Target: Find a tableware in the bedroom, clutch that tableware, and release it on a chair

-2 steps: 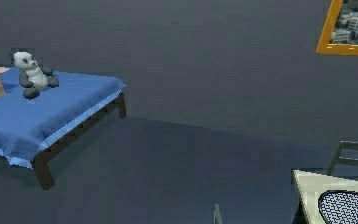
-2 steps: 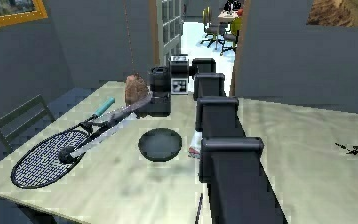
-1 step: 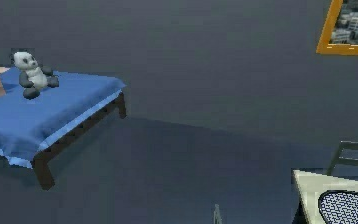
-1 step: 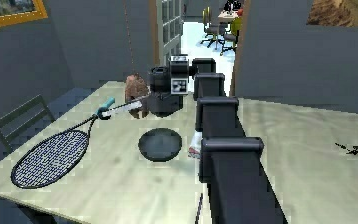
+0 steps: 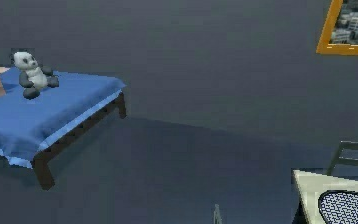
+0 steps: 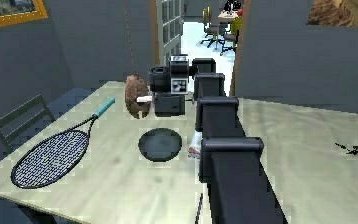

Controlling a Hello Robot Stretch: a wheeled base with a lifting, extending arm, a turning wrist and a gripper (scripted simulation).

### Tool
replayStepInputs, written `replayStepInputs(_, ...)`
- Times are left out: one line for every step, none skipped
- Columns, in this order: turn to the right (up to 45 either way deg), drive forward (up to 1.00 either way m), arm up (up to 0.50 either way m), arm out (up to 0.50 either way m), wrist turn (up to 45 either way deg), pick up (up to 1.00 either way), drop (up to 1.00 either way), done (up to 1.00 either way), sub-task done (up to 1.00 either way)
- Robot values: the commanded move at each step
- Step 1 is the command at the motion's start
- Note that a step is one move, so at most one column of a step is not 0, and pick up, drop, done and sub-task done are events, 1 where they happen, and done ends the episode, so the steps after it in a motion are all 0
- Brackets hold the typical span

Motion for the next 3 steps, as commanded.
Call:
replayStepInputs(0.0,0.0,-0.28,0.0,0.0,0.0,0.0,0.0,0.0)
replayStepInputs(0.0,0.0,0.0,0.0,0.0,1.0,0.0,0.0,0.0)
replayStepInputs(0.0,0.0,0.1,0.0,0.0,0.0,0.0,0.0,0.0)
